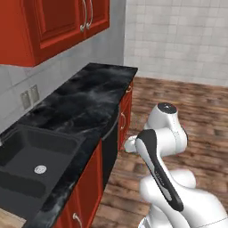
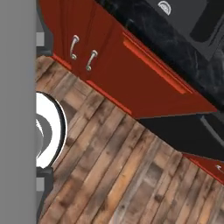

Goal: Move the cutting board and knife to the sink. Then move spray from the shelves to the counter.

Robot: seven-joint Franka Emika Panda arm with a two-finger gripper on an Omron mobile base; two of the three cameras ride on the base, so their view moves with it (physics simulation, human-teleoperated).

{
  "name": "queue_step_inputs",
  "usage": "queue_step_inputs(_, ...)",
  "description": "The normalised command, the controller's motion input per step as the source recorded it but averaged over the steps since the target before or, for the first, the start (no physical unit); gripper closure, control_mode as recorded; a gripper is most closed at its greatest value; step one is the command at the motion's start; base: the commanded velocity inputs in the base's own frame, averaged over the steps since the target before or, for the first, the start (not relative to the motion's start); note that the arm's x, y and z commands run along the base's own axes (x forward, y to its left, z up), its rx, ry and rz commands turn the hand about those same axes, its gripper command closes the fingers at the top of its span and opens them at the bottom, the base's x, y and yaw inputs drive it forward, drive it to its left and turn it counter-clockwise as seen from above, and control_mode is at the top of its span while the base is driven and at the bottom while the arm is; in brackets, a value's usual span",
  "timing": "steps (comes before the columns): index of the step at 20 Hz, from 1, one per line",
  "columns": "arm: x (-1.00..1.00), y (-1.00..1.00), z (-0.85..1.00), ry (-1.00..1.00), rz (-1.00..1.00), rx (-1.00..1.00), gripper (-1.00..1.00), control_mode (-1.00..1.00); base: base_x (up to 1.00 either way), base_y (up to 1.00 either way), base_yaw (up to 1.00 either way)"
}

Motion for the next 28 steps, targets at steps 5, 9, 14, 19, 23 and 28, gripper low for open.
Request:
queue_step_inputs(5,0.00,0.00,0.00,0.00,0.00,0.00,-1.00,1.00,0.00,0.00,-0.96)
queue_step_inputs(9,0.00,0.00,0.00,0.00,0.00,0.00,-1.00,1.00,0.00,0.00,-0.97)
queue_step_inputs(14,0.00,0.00,0.00,0.00,0.00,0.00,-1.00,1.00,0.00,0.00,-0.97)
queue_step_inputs(19,0.00,0.00,0.00,0.00,0.00,0.00,-1.00,1.00,0.00,0.00,-0.97)
queue_step_inputs(23,0.00,0.00,0.00,0.00,0.00,0.00,-1.00,1.00,0.00,0.00,-0.97)
queue_step_inputs(28,0.00,0.00,0.00,0.00,0.00,0.00,-1.00,1.00,0.00,0.00,-0.98)
